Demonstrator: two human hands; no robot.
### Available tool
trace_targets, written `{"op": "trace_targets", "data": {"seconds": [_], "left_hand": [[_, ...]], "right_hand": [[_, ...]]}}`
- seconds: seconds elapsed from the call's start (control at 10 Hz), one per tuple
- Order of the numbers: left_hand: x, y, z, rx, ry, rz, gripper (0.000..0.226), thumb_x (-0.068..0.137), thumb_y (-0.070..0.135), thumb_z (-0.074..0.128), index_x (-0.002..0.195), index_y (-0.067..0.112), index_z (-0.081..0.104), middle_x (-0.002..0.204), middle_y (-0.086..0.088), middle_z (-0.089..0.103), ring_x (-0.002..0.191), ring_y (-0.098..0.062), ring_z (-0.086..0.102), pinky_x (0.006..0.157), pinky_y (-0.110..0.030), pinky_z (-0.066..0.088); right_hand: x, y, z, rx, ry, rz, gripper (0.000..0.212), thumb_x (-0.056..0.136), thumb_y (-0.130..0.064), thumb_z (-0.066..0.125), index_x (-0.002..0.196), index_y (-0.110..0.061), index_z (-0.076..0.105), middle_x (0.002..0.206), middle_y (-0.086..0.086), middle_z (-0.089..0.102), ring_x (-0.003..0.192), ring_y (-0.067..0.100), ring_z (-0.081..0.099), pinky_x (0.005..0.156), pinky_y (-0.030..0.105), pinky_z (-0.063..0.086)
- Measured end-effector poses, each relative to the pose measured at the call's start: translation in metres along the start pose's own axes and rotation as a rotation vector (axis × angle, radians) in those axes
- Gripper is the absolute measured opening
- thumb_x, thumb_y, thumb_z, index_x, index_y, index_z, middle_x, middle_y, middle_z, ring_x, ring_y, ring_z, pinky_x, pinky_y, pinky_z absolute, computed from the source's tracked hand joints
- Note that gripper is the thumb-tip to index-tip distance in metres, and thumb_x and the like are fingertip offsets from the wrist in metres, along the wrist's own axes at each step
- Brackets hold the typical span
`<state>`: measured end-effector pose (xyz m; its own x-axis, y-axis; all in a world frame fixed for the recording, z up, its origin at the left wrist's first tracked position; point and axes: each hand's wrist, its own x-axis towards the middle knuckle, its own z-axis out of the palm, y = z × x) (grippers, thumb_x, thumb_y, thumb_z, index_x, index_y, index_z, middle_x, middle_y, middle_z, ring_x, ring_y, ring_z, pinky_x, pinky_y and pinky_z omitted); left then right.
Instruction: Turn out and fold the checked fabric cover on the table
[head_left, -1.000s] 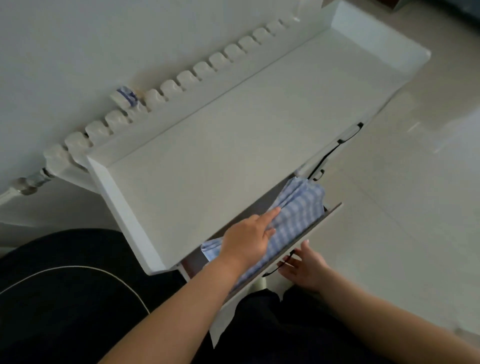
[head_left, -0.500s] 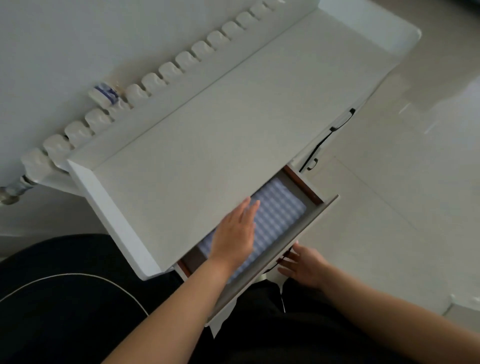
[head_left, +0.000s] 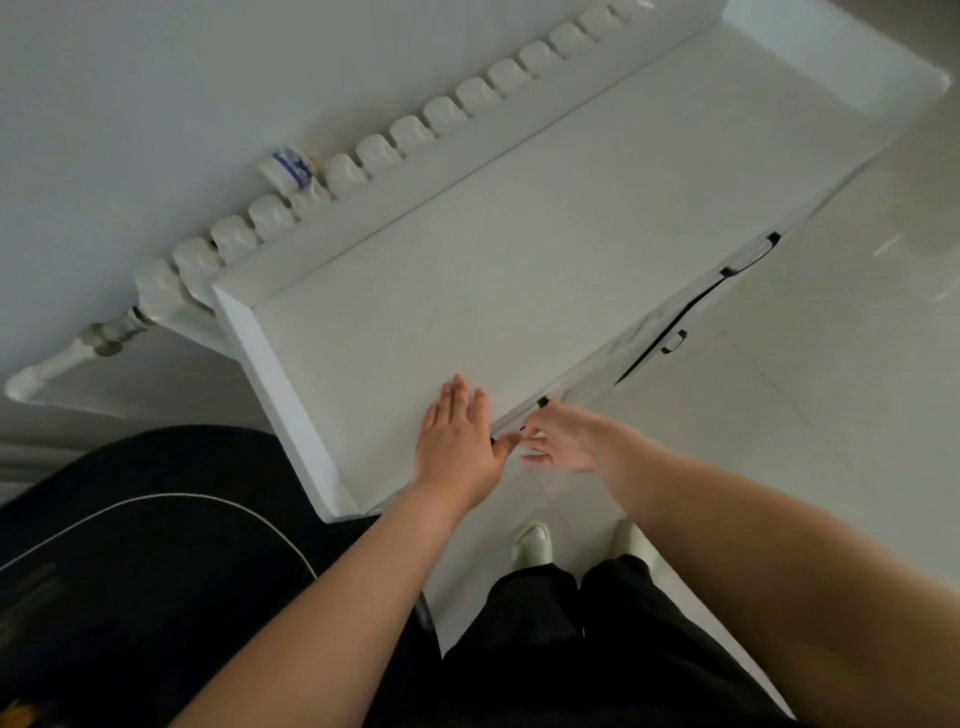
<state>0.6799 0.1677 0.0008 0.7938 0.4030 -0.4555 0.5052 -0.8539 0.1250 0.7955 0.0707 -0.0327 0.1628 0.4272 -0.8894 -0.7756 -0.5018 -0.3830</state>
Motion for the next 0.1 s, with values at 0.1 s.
{"op": "trace_targets", "data": {"seconds": [0.1], "left_hand": [[0.0016,-0.0003,-0.0057,0.017,0.01,0.009,0.07,0.097,0.054,0.029,0.15,0.01,0.02,0.16,-0.018,0.007,0.148,-0.029,0.009,0.119,-0.039,0.009]], "right_hand": [[-0.0055,-0.0062,-0.0059,-0.253,0.041,0.019,0.056,0.093,-0.002,0.039,0.141,-0.027,0.022,0.132,0.008,0.043,0.124,0.024,0.051,0.102,0.044,0.044]]}}
